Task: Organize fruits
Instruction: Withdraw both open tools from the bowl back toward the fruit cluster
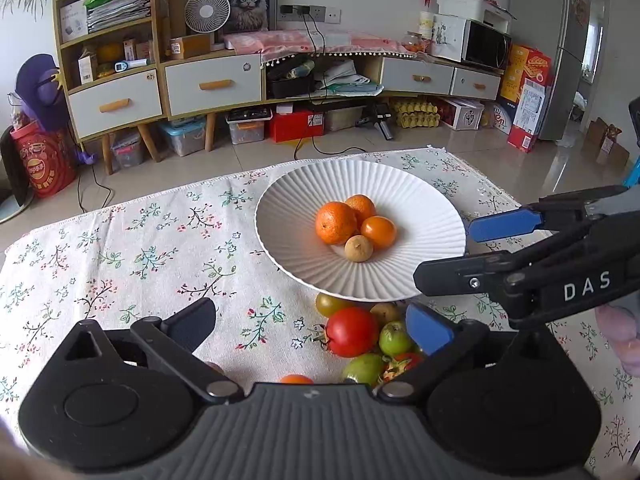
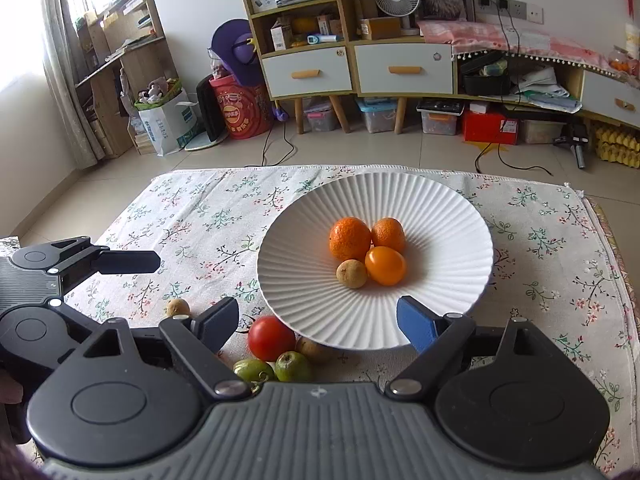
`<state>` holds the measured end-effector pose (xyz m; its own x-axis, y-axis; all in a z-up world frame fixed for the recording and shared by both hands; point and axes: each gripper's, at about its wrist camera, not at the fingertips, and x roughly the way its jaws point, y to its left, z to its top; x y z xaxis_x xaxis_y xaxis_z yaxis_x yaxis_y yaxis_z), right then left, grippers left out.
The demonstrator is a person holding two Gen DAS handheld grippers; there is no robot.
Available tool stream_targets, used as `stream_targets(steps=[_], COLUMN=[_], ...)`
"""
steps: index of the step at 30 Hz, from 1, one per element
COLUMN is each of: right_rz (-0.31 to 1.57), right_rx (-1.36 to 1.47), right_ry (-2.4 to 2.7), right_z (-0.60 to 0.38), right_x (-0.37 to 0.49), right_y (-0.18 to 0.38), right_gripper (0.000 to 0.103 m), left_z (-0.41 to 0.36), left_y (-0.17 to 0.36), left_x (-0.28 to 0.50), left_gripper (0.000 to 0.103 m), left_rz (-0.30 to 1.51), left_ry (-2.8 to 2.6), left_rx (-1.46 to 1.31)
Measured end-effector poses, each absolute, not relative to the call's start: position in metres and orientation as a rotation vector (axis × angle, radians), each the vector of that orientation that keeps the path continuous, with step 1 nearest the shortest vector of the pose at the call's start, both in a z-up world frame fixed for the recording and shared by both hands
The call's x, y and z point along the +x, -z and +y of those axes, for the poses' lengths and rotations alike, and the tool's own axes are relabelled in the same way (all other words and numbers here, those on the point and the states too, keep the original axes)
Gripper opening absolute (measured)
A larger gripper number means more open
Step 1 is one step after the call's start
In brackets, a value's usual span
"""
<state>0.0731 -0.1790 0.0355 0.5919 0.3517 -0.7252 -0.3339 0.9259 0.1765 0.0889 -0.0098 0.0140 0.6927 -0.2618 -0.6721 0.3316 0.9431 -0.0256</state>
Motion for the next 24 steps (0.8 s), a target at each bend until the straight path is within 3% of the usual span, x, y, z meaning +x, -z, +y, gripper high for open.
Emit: stream_targets(steps=[4,24], right_rz=[0.843,0.851], right_rx=[0.023,0.025], right_ry=[-0.401,-0.393], right_z=[-0.176,-0.176], right_x=[0.065,0.035], right_y=[-0.037,-0.016], right_gripper=[0.096,0.100], left_z=[-0.003,0.037], left_y=[-0.010,0.009], left_x=[0.081,0.042], left_gripper=[0.101,0.101], left_rz=[0.749,0.785], left_ry=[0.331,0.296], left_rx=[0.098,0.125])
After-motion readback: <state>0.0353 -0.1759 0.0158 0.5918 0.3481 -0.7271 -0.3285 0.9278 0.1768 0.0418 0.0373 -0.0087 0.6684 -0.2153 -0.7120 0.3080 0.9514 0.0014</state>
